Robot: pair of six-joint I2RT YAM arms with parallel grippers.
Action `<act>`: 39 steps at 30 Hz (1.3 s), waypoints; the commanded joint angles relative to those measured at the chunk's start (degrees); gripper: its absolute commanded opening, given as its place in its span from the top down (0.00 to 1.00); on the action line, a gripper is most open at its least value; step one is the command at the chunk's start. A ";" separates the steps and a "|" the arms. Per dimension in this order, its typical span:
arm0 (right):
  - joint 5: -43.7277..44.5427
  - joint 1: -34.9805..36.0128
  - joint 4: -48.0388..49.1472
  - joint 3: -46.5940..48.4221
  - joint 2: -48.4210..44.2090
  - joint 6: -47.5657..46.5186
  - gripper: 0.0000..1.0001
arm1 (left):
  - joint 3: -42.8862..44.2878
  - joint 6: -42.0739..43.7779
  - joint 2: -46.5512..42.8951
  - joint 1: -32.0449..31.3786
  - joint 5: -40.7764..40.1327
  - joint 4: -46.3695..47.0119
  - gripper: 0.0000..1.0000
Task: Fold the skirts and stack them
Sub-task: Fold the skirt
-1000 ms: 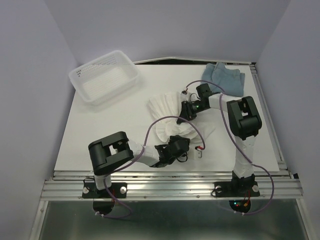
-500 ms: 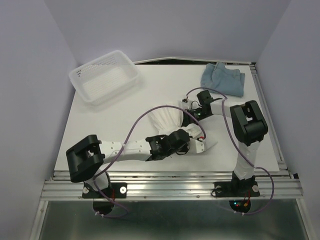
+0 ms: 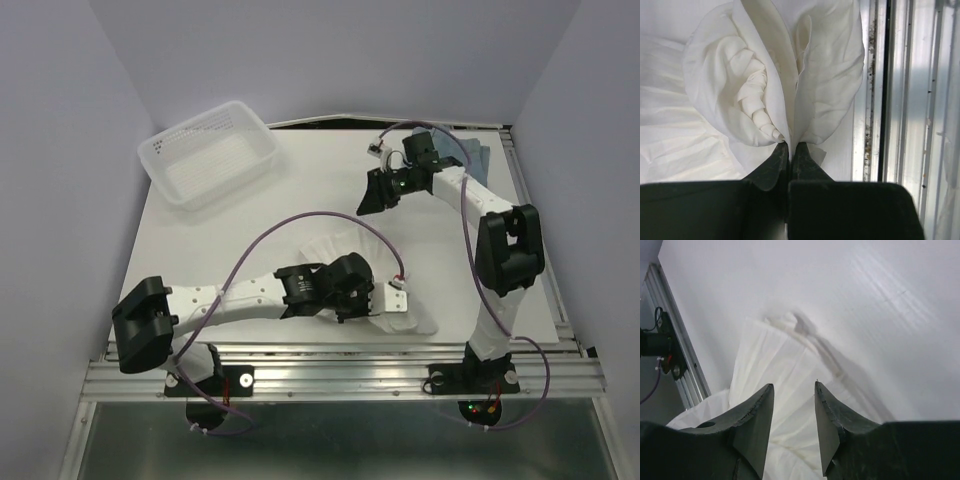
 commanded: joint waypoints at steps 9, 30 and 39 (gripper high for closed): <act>-4.21 2.00 -7.39 6.81 13.50 -9.12 0.62 | 7.82 -0.99 -0.66 9.78 13.23 -5.55 1.00; -10.45 3.07 -12.84 0.29 16.13 -13.16 0.83 | 24.27 10.43 19.56 25.52 14.73 -10.04 1.00; -10.10 3.07 -13.54 1.52 17.18 -13.07 0.83 | 20.58 9.03 21.32 27.37 13.51 -1.69 0.81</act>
